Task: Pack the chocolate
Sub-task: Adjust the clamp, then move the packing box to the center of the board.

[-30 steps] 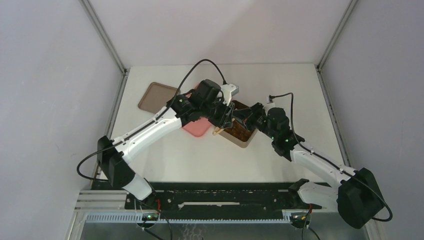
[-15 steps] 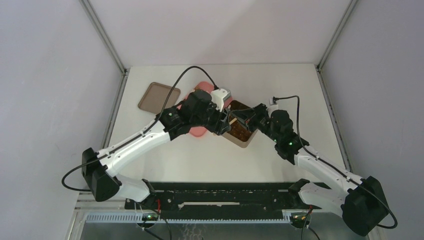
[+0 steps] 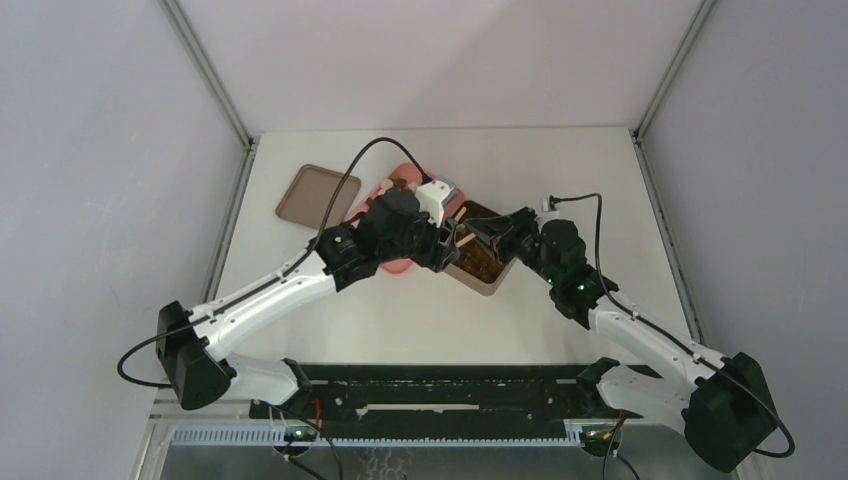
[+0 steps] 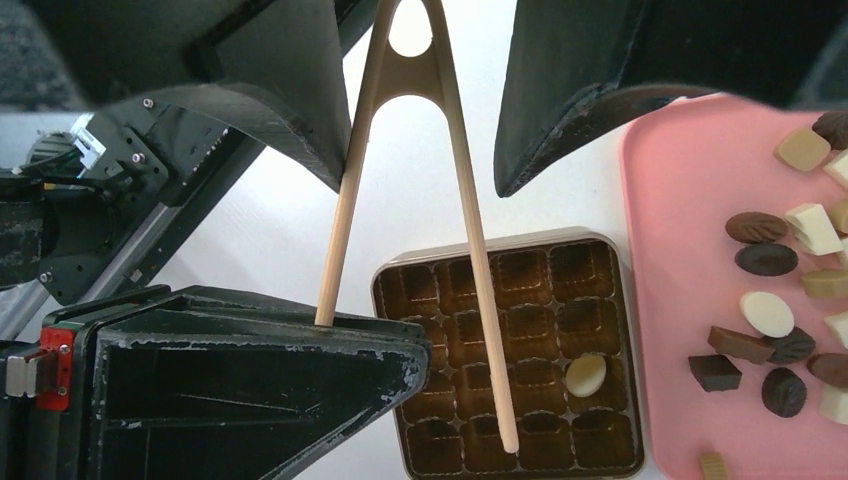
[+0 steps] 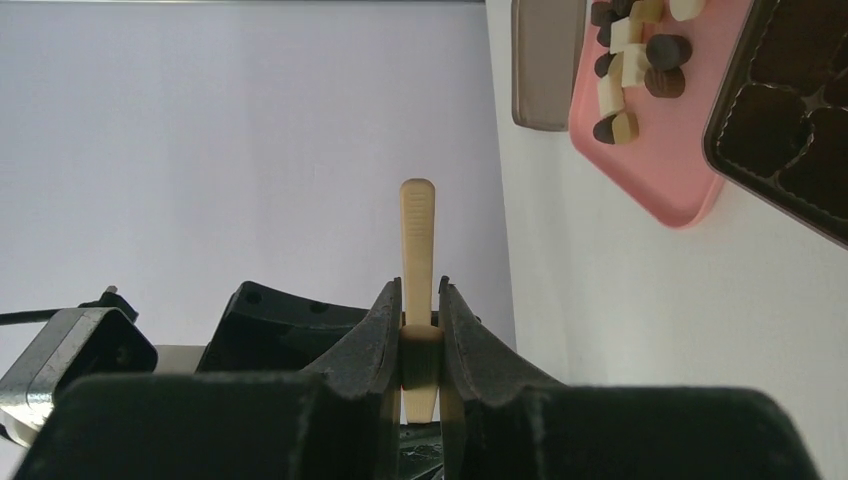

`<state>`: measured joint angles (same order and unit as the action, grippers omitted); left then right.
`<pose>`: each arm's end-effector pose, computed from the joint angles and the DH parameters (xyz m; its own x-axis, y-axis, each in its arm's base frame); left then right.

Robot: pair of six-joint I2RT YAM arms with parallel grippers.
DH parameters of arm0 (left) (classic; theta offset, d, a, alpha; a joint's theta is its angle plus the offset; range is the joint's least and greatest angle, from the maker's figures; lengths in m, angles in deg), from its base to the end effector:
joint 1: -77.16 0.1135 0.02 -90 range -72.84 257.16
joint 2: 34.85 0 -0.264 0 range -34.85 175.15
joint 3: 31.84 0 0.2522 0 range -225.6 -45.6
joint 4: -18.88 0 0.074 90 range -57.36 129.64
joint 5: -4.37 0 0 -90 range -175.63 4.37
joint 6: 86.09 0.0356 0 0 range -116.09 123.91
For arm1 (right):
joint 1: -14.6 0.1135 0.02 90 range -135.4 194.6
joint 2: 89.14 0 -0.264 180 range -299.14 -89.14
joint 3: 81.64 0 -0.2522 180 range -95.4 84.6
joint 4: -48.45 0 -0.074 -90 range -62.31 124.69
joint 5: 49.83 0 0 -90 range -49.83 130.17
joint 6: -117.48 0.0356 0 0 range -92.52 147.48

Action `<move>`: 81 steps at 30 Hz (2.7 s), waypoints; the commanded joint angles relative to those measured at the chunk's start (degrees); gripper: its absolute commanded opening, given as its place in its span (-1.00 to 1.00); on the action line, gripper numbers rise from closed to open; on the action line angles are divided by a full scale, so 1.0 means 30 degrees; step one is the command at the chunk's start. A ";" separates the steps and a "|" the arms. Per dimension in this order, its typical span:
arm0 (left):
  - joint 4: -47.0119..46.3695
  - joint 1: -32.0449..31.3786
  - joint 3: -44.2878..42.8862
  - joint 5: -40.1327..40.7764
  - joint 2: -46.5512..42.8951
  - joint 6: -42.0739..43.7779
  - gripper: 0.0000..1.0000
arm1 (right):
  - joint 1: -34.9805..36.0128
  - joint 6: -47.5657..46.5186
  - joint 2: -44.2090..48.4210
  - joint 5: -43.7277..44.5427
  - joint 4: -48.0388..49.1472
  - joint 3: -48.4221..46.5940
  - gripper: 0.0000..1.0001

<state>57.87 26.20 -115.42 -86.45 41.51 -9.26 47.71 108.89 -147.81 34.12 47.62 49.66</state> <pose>0.1893 -0.2342 0.3440 -0.5016 0.2568 -0.8261 0.6881 0.6972 -0.2010 0.1978 0.1335 0.2748 -0.6463 0.7524 -0.1272 0.0611 0.2172 0.9742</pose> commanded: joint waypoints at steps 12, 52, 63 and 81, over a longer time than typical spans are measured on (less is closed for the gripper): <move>-0.1916 0.0023 0.0161 0.1392 -0.0600 0.0103 0.20 | 0.0391 0.0608 -0.0121 -0.0235 0.1042 -0.0161 -1.00; -0.0318 0.0287 0.0549 0.2487 -0.1097 0.0410 -0.21 | -0.0239 -0.3376 0.0455 -0.0022 -0.2415 -0.1614 -0.23; 0.3805 0.2231 -0.0230 0.1666 -0.1179 0.0477 -0.22 | -0.3743 -1.1587 -0.0458 -0.0957 -0.6408 -0.3235 0.28; 0.6831 0.6439 0.0575 0.1095 -0.0799 0.1852 -0.20 | -0.6707 -2.0360 -1.0779 -0.0881 -0.6095 -0.8702 0.70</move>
<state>78.46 44.25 -113.00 -81.82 40.13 -5.67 29.00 54.38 -176.03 31.28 27.60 27.60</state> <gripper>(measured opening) 0.406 0.836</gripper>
